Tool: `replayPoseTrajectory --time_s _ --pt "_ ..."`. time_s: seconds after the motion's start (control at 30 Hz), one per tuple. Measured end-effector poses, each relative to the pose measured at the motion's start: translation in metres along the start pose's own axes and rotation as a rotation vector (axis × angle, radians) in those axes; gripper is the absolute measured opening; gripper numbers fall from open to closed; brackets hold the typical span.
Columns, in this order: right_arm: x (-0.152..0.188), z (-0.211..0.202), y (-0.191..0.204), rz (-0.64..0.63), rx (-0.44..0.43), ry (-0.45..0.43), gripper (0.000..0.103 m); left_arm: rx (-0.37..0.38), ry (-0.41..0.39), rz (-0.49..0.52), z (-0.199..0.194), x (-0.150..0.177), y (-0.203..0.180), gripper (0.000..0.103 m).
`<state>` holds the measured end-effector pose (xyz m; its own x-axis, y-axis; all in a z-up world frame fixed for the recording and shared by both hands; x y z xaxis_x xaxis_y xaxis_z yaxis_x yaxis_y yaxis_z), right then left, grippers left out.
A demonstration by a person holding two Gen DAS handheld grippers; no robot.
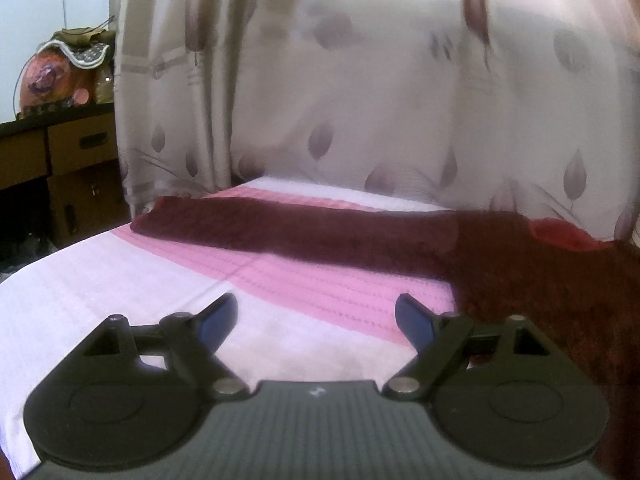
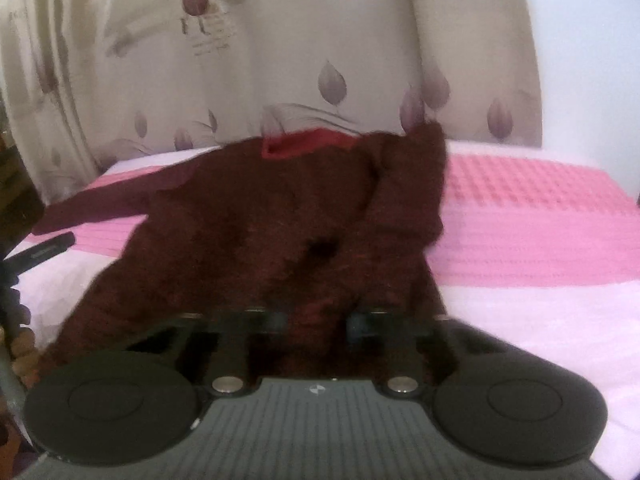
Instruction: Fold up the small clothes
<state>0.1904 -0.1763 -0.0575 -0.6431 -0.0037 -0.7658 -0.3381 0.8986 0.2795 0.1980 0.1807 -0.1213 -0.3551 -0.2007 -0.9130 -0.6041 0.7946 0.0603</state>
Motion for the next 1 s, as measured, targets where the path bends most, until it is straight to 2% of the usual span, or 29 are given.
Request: replayPoseTrajectory --time_s 0.13,0.27,0.37,0.5,0.6,0.73,0.87,1.0 --pt "-0.024 -0.028 -0.024 -0.145 0.059 -0.036 0.015 -0.004 0.033 0.000 0.004 0.003 0.003 0.087" --pt "-0.075 -0.063 -0.076 -0.298 0.232 -0.086 0.014 -0.011 0.067 -0.033 0.009 0.005 0.013 0.087" --pt "-0.111 -0.080 -0.125 -0.425 0.415 -0.105 0.014 -0.019 0.081 -0.037 0.011 0.005 0.016 0.087" --pt "-0.134 -0.075 -0.194 -0.506 0.576 -0.056 0.013 -0.029 0.059 0.007 0.008 0.005 0.010 0.087" --pt "-0.128 -0.058 -0.252 -0.472 0.649 0.013 0.012 -0.045 0.024 0.058 0.002 0.005 0.003 0.087" --pt "-0.104 -0.038 -0.331 -0.333 0.722 0.067 0.012 -0.052 -0.004 0.121 -0.002 0.004 -0.005 0.087" --pt "-0.082 -0.013 -0.377 -0.257 0.760 0.091 0.012 -0.058 -0.028 0.180 -0.006 0.005 -0.011 0.087" --pt "-0.078 0.001 -0.401 -0.176 0.763 0.049 0.012 -0.050 -0.038 0.218 -0.007 0.006 -0.015 0.087"
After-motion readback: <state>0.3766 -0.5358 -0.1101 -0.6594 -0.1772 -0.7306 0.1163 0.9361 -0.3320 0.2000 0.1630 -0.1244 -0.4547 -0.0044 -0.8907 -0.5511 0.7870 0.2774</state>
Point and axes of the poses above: each gripper's, at about its wrist camera, not at the fingertips, and z roughly the way its jaws point, y to its left, x to its underside, the point moved 7 cm from there along z, roughly the way its jaws point, and after that the axes turned 12 degrees about -x, right-handed, at the moved point
